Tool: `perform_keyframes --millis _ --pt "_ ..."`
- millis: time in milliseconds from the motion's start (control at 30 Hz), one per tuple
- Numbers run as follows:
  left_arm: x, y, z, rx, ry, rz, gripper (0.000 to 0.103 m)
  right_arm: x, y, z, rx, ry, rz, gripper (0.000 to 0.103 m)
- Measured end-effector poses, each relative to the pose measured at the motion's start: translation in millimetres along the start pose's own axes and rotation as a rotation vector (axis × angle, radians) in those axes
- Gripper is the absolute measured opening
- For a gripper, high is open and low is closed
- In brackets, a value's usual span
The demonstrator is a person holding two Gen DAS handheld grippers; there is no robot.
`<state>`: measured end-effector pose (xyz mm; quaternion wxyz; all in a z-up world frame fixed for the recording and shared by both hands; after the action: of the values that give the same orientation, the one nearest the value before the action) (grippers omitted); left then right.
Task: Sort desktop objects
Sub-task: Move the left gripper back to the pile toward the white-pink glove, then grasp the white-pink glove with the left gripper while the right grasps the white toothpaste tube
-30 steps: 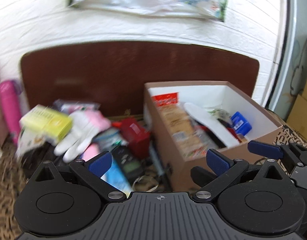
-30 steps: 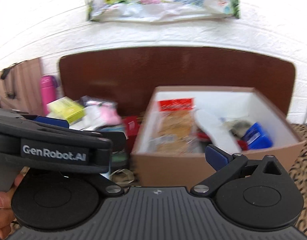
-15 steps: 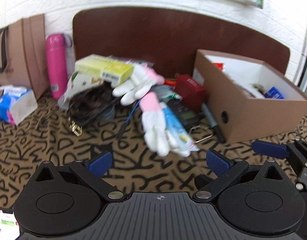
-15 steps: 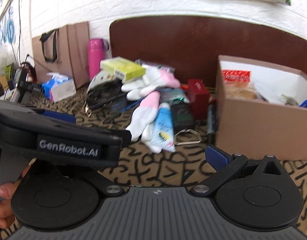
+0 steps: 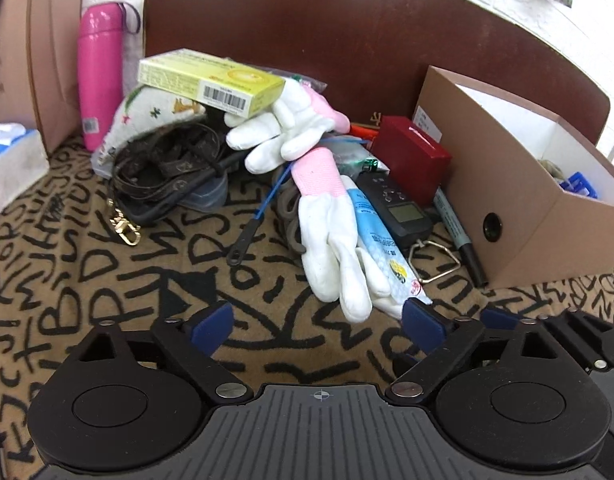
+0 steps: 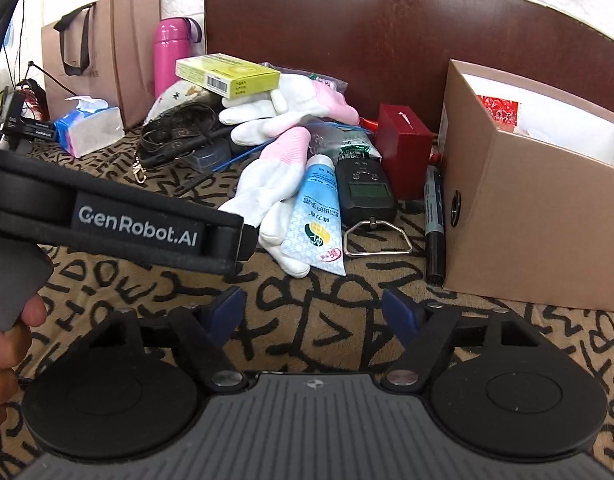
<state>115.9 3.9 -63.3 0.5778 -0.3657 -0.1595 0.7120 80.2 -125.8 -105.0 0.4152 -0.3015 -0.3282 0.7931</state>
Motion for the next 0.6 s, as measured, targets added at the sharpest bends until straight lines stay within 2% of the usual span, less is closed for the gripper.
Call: perform_keyframes --millis 67,200,433,467,500,567,600 --pt "0 -3 -5 0.012 0.007 0.004 0.089 -2 -3 -5 0.001 0.000 -0.004 0.072" --pt "-1 -8 -15 0.039 0.020 0.010 0.076 -3 -8 -14 -0.002 -0.013 -0.004 0.069" --pt "-4 -13 -27 0.051 0.031 0.007 0.076 -3 -17 -34 -0.003 -0.030 -0.004 0.057" --pt "-3 -14 -28 0.056 0.041 0.007 0.068 -4 -17 -36 -0.003 -0.035 -0.007 0.055" --pt "-3 -15 -29 0.061 0.051 0.007 0.043 -4 -18 -37 -0.002 -0.042 -0.012 0.053" --pt "-2 -16 -30 0.082 0.065 0.013 0.025 -5 -17 -37 -0.005 -0.057 -0.014 0.041" --pt "-1 -17 -30 0.084 0.063 0.017 0.019 -5 -17 -35 -0.010 -0.060 -0.015 0.038"
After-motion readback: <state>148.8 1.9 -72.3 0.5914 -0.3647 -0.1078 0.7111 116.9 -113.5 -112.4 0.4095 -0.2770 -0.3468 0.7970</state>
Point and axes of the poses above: each gripper's, at about its wrist camera, not at the fingertips, and z roughly against the way its jaws point, x to its left, y to its underside, the point moved 1 cm from there along -z, roughly the way its jaws point, and after that the axes turned 15 degrees about z, right-handed, at the moved point
